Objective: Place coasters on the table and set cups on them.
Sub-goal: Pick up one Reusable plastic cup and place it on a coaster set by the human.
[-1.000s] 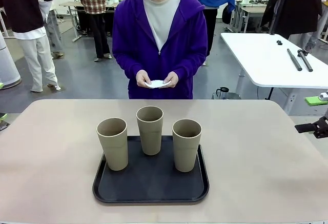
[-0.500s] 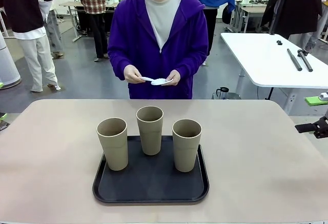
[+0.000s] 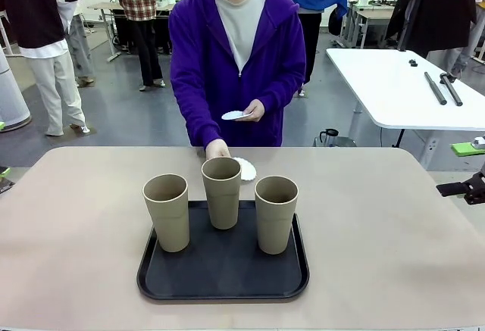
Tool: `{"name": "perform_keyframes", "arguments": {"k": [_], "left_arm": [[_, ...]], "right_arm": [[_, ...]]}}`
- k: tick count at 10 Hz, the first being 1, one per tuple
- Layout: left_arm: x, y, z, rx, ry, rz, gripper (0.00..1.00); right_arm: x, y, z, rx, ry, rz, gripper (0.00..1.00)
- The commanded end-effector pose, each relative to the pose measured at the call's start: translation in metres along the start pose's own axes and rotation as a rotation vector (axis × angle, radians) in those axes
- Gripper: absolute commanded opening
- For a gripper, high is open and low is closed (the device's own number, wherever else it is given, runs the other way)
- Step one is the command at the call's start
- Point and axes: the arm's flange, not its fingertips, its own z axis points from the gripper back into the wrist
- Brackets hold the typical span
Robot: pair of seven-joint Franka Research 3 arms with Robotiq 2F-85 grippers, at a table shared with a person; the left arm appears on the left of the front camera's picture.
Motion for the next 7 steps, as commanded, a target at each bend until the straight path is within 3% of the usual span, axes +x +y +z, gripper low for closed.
{"name": "perform_keyframes", "arguments": {"k": [1,7], "left_arm": [[-0.0018,-0.0022,0.0003,-0.021,-0.007,-0.005,1.00],[-0.0018,-0.0022,0.0003,-0.021,-0.007,-0.005,1.00]], "right_arm": [[0.0006,-0.0007,0.0001,-0.004,-0.003,-0.005,1.00],[0.0006,-0.0007,0.0001,-0.004,-0.003,-0.005,1.00]]}}
